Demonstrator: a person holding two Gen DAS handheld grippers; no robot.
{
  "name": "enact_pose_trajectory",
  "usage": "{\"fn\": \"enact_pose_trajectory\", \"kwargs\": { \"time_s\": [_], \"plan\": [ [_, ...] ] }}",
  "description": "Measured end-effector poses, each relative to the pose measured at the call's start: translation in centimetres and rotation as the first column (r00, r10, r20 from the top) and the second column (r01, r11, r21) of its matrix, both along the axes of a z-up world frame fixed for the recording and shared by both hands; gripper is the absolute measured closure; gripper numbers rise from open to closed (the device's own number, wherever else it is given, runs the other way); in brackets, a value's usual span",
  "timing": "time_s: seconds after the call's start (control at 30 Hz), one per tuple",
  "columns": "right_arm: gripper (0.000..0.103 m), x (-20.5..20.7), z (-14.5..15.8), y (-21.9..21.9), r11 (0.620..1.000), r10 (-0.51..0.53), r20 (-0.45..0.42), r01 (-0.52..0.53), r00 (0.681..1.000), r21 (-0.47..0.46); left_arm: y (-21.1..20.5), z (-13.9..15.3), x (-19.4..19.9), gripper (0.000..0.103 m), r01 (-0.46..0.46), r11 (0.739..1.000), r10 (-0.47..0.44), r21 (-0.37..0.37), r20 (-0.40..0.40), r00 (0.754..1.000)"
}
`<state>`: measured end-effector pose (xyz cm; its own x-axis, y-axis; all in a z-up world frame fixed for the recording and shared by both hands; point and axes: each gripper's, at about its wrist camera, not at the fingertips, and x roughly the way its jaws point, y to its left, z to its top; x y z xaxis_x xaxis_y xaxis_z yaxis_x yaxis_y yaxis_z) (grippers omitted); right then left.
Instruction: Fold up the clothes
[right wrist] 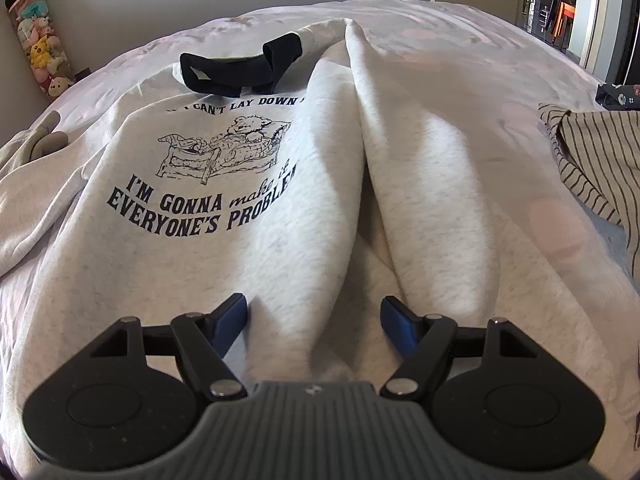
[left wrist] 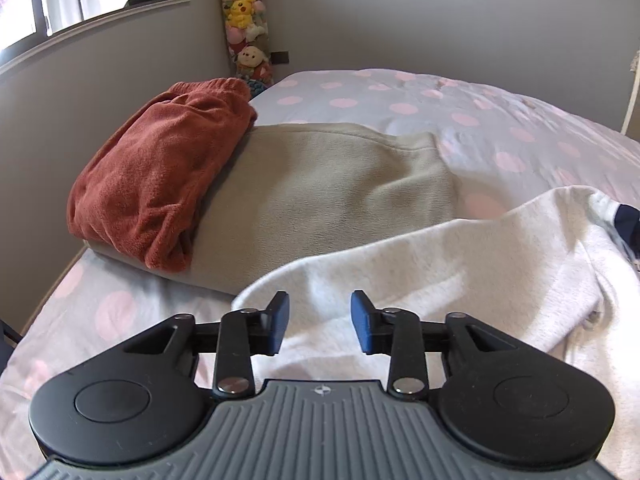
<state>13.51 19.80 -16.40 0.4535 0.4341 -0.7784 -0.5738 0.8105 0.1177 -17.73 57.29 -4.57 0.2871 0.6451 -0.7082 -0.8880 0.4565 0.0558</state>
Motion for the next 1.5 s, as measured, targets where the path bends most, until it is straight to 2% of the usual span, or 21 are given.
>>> {"fn": "enact_pose_trajectory", "kwargs": {
  "time_s": [0.07,0.13,0.33,0.47,0.53,0.63,0.8,0.9,1.07,1.23,1.33,1.4,1.5],
  "plan": [
    [0.027,0.0,0.2,-0.2,1.0,-0.001,0.0,0.001,1.0,0.011,-1.8,-0.1,0.4,0.062,0.03,0.999,-0.03,-0.011,0.026,0.999],
    [0.027,0.0,0.6,-0.3,1.0,-0.003,0.004,0.003,1.0,0.028,-3.7,-0.8,1.1,0.062,0.084,0.995,-0.081,-0.054,0.055,0.995],
    [0.027,0.6,3.4,-1.7,0.996,-0.022,0.008,0.022,1.0,0.083,-8.5,-3.9,2.7,0.062,0.198,0.962,-0.174,-0.19,0.133,0.976],
    [0.03,2.1,5.2,-3.8,1.0,-0.019,0.026,0.019,0.999,0.01,-10.6,-5.5,3.3,0.062,0.244,0.938,-0.21,-0.244,0.156,0.965],
    [0.036,2.9,6.0,-5.0,0.999,-0.015,0.037,0.017,0.999,-0.033,-11.2,-6.0,3.3,0.062,0.264,0.928,-0.222,-0.265,0.179,0.958],
    [0.039,4.1,7.0,-6.7,0.995,-0.009,0.047,0.014,0.999,-0.098,-11.4,-6.3,3.2,0.062,0.264,0.922,-0.217,-0.284,0.185,0.958],
    [0.042,5.1,5.2,-9.4,0.978,0.016,-0.035,-0.023,0.999,-0.209,-11.3,-6.8,2.9,0.062,0.254,0.913,-0.196,-0.32,0.203,0.959],
    [0.044,4.8,4.3,-10.3,0.973,0.037,-0.067,-0.051,0.997,-0.224,-11.2,-7.1,2.7,0.062,0.239,0.911,-0.181,-0.336,0.196,0.964],
    [0.044,3.5,4.3,-11.2,0.974,0.066,-0.054,-0.076,0.996,-0.213,-11.3,-7.1,2.7,0.062,0.235,0.913,-0.179,-0.333,0.19,0.965],
    [0.044,2.5,4.4,-11.2,0.964,0.14,-0.055,-0.149,0.989,-0.221,-11.6,-7.4,3.4,0.062,0.245,0.909,-0.2,-0.337,0.163,0.966],
    [0.042,2.7,4.0,-10.8,0.954,0.186,-0.092,-0.202,0.978,-0.221,-11.6,-7.6,3.4,0.062,0.24,0.908,-0.197,-0.343,0.154,0.968],
    [0.037,2.8,3.6,-10.2,0.939,0.235,-0.137,-0.261,0.962,-0.225,-11.5,-7.7,3.5,0.062,0.236,0.908,-0.195,-0.347,0.148,0.97],
    [0.034,2.6,2.7,-9.0,0.894,0.312,-0.178,-0.352,0.933,-0.278,-11.5,-7.9,3.6,0.062,0.23,0.907,-0.192,-0.354,0.139,0.972]
  ]
}}
